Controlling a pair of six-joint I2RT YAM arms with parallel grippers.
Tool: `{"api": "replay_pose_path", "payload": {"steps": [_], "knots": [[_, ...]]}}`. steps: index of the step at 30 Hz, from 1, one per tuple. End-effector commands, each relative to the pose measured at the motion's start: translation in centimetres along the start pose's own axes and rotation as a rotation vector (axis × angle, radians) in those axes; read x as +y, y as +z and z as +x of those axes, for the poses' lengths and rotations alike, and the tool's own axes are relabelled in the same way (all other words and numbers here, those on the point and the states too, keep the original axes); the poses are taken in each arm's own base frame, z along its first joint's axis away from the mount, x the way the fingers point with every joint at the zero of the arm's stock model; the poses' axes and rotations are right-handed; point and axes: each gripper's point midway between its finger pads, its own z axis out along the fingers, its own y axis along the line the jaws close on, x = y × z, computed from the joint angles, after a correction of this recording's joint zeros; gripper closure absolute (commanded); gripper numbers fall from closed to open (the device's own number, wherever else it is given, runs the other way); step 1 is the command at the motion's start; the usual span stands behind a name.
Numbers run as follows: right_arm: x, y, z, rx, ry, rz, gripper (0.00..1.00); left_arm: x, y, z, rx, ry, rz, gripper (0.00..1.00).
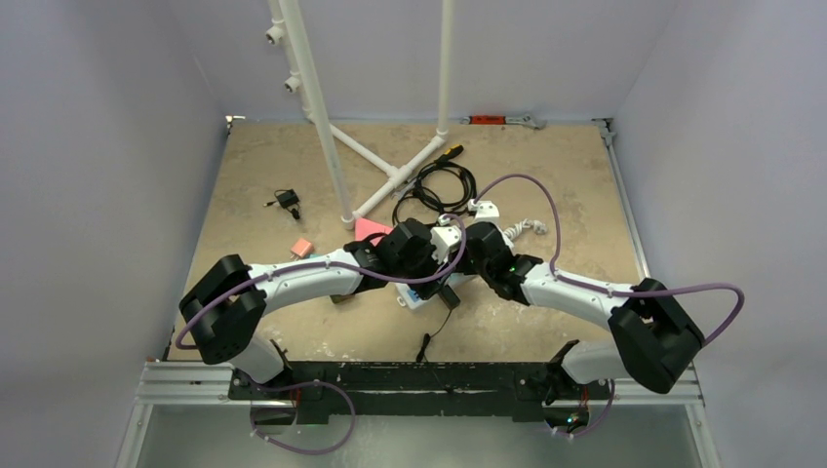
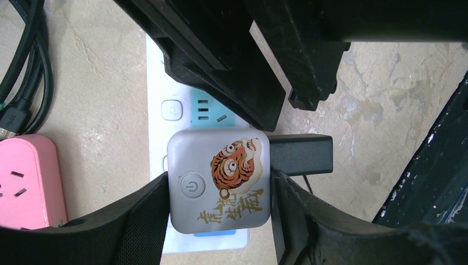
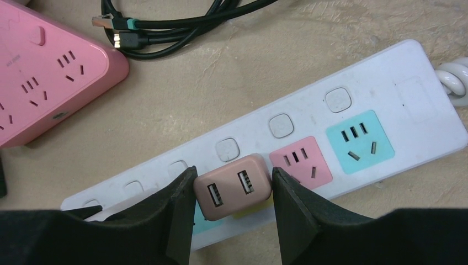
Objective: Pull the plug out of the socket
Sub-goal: Remove the plug from the socket.
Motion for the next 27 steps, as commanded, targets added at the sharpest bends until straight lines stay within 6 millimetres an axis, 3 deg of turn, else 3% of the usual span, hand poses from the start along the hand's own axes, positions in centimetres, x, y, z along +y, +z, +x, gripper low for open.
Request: {"api": "replay_pose_path", "payload": {"steps": [1,5,12,20,27], "knots": [[-0.6,-0.1,-0.1,0.016,0.046,-0.007,0.81,0.7,-0.1,-1.2,-0.015,0.009,-0.046,0.88],[-0.9,0.1,-0.2,0.019,0.054,-0.009,0.85,0.8,-0.2,-1.3,-0.017,0.008,-0.052,0.88],[-2.0,-0.1,-1.0,-0.009,0.053,0.055,1.0,1.0,0.1,-1.1,-0.01,0.007,-0.06,0.92],[-0.6,-0.5,-0.9,-0.048,0.082,0.024,1.0,1.2,0.2,-1.1,-0.009,-0.006,-0.074,0.98],[1.4,-1.0,1.0,-0.039,0.096,0.029,1.0,0.8,0.1,-1.5,-0.022,-0.016,-0.05,1.0]]}}
